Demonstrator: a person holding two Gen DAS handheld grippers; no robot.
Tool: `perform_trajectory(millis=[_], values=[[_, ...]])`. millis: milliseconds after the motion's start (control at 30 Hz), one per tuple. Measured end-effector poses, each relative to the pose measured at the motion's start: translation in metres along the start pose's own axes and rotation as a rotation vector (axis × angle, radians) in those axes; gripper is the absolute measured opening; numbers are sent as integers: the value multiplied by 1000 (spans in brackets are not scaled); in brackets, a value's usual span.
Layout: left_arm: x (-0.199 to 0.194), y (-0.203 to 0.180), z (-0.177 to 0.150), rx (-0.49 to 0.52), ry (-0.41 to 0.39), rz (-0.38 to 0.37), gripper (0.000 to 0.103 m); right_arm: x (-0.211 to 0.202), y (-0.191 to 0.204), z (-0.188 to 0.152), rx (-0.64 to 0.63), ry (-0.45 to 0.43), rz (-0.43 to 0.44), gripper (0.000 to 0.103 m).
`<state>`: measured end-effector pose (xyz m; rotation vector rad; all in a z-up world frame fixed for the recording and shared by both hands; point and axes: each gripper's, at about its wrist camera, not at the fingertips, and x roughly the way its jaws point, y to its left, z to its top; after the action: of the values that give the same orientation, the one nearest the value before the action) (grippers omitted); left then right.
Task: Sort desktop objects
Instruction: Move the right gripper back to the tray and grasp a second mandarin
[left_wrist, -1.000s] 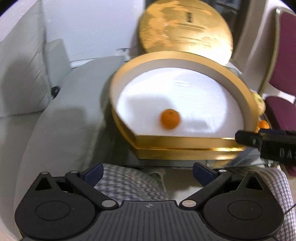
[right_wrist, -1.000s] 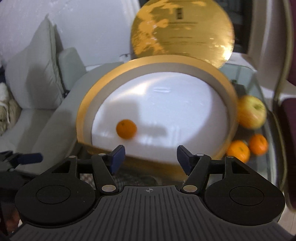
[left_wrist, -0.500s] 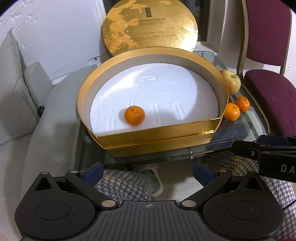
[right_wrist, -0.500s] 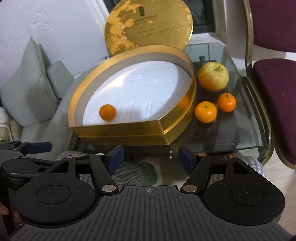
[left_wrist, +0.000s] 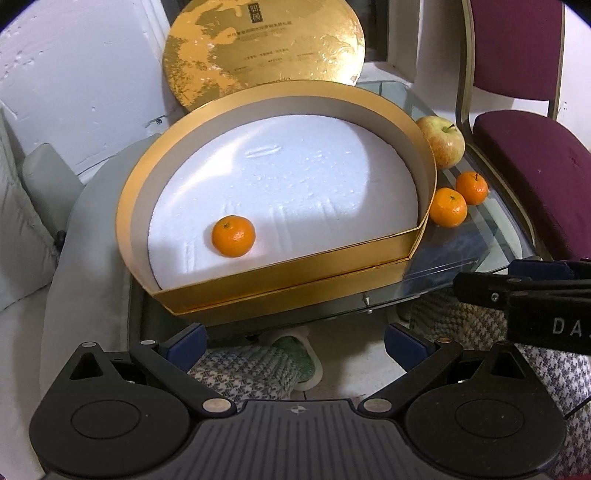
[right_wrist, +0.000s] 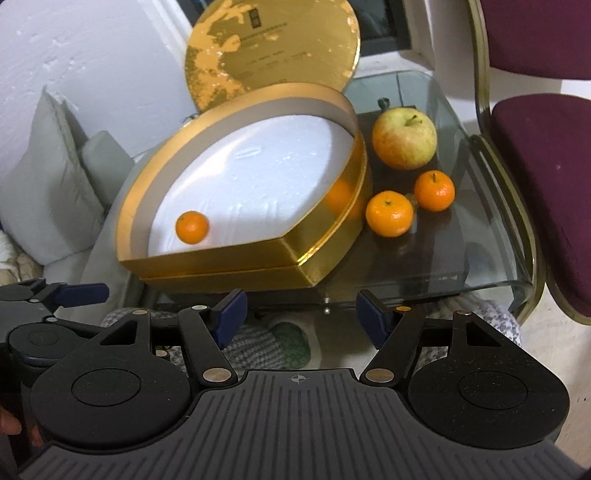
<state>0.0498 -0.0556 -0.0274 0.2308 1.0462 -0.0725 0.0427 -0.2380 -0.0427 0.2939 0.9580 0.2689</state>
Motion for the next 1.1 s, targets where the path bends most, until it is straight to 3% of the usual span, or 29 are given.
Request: perform_trajectory(millis=[367, 1100], values=[[20, -1, 5, 24, 50, -1, 102, 16, -24, 11, 68, -4, -49, 71], [41, -14, 56, 37, 10, 13, 103, 48, -92, 61, 163, -65, -198, 72]])
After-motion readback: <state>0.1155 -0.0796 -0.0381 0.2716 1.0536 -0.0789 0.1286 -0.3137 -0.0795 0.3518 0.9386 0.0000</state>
